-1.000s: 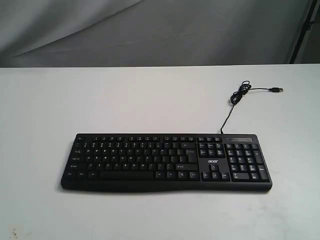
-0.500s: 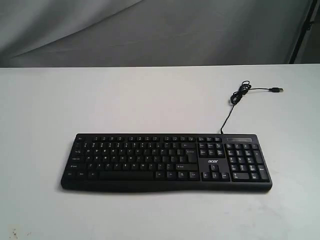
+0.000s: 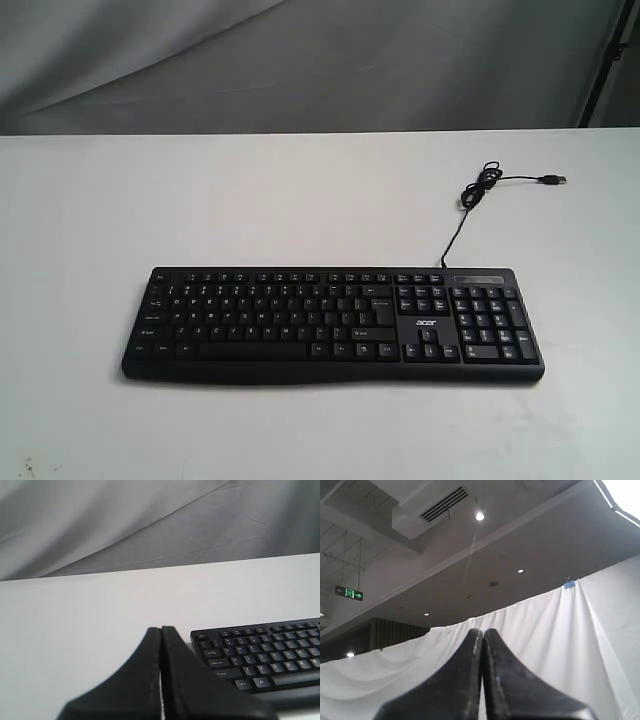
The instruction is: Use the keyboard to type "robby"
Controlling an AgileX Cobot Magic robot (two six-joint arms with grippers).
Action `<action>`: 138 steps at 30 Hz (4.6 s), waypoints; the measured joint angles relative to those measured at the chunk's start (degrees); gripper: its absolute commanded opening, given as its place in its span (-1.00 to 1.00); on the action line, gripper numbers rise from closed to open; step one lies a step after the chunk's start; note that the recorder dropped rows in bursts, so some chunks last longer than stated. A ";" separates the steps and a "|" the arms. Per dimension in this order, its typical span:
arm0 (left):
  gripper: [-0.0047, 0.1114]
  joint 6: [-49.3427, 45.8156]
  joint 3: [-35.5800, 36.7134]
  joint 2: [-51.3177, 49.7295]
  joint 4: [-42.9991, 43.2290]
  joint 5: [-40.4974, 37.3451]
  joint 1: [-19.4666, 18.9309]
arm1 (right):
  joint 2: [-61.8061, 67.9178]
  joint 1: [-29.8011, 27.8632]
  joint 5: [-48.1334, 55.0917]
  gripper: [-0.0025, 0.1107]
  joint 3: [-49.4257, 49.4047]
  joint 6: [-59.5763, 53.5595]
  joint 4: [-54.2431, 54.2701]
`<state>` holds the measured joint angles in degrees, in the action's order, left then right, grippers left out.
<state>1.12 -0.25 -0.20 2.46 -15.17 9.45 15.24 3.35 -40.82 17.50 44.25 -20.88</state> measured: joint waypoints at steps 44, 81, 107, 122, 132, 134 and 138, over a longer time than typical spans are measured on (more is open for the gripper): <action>-0.92 0.00 0.00 0.00 0.00 0.00 0.00 | 89.72 18.99 80.72 -0.96 58.29 -118.17 62.03; -0.92 0.00 0.00 0.00 0.00 0.00 0.00 | 115.36 35.25 78.20 -0.96 76.67 -130.36 73.38; -0.92 0.00 0.00 0.00 0.00 0.00 0.00 | 115.36 35.04 78.73 -0.96 76.76 -119.03 63.05; -0.92 0.00 0.00 0.00 0.00 0.00 0.00 | 115.73 35.04 78.86 -0.96 76.76 -119.03 62.23; -0.92 0.00 0.00 0.00 0.00 0.00 0.00 | 116.40 35.04 78.86 -0.96 76.76 -119.03 62.23; -0.92 0.00 0.00 0.00 0.00 0.00 0.00 | 116.40 35.04 78.86 -0.96 76.76 -119.03 62.23; -0.92 0.00 0.00 0.00 0.00 0.00 0.00 | 116.40 35.04 78.86 -0.96 76.76 -119.03 62.23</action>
<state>1.12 -0.25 -0.20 2.46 -15.17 9.45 131.64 38.38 38.05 94.26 -74.79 41.35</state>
